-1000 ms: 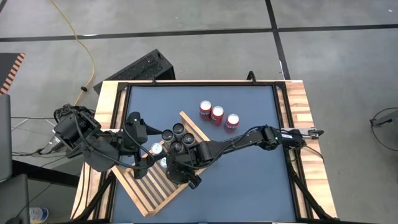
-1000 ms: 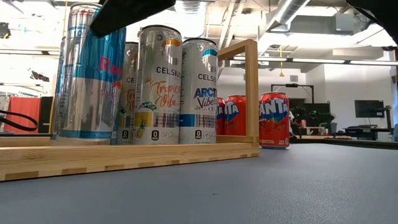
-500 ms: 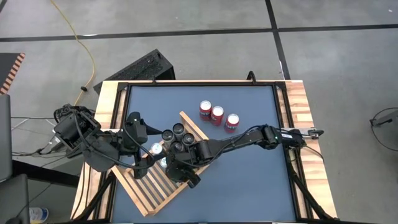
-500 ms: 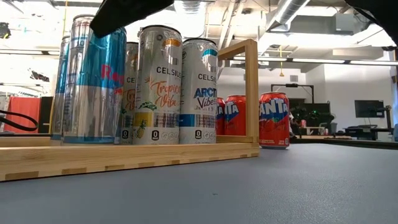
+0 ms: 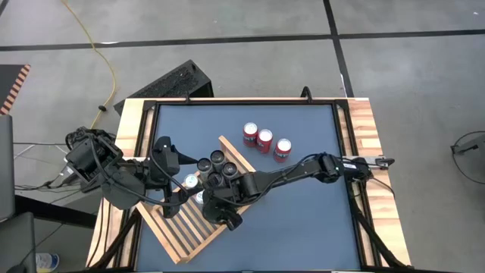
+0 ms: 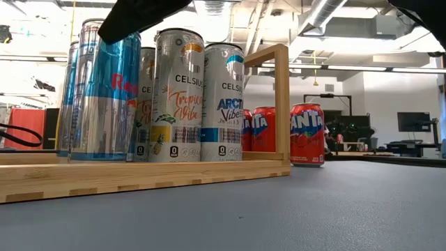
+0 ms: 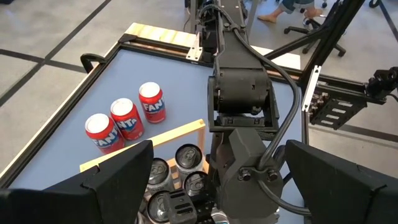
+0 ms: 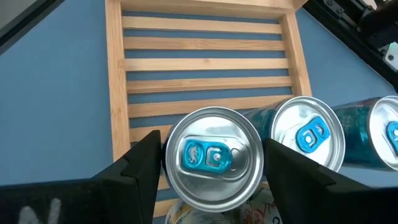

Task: Place canned beverage on shelf
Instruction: Put the blue soda can on the shelf aligned with the other blue soda cans

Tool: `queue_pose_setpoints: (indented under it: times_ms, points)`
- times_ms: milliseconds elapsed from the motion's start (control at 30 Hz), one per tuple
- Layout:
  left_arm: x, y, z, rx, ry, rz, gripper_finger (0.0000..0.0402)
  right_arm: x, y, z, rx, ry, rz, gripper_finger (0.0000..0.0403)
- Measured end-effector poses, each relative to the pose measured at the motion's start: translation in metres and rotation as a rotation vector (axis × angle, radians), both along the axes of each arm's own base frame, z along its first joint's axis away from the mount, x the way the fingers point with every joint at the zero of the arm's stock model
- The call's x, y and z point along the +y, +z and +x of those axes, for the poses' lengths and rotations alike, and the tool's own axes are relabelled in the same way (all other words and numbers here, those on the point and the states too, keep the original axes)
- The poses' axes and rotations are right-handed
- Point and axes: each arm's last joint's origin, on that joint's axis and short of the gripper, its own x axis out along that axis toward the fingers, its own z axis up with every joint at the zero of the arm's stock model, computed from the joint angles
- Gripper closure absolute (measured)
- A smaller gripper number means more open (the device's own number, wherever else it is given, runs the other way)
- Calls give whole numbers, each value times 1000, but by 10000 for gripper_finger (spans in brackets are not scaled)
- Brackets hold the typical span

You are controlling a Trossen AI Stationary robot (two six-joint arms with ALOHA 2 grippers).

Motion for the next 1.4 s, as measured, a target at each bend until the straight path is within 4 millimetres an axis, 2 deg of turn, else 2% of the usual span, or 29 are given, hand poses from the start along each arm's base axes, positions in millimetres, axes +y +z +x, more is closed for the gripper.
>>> queue_pose_setpoints:
  times_ms: [300, 533, 900, 1200, 1300, 1400]
  points:
    - [0, 0, 0, 0, 0, 0, 49, 0, 0, 0, 0, -59, 34, 158]
    - [0, 0, 0, 0, 0, 0, 49, 1, 1, 0, -19, -112, -8, 158]
    - [0, 0, 0, 2, -5, 11, 49, 3, 3, 2, -41, -177, 57, 158]
    - [0, 0, 0, 2, -5, 10, 49, 9, 4, 1, -54, -173, 66, 158]
    - [0, 0, 0, 2, -5, 11, 49, 10, 14, -3, -69, -170, 73, 158]
    - [0, 0, 0, 2, -5, 10, 49, 10, 40, -14, -109, -164, 91, 158]
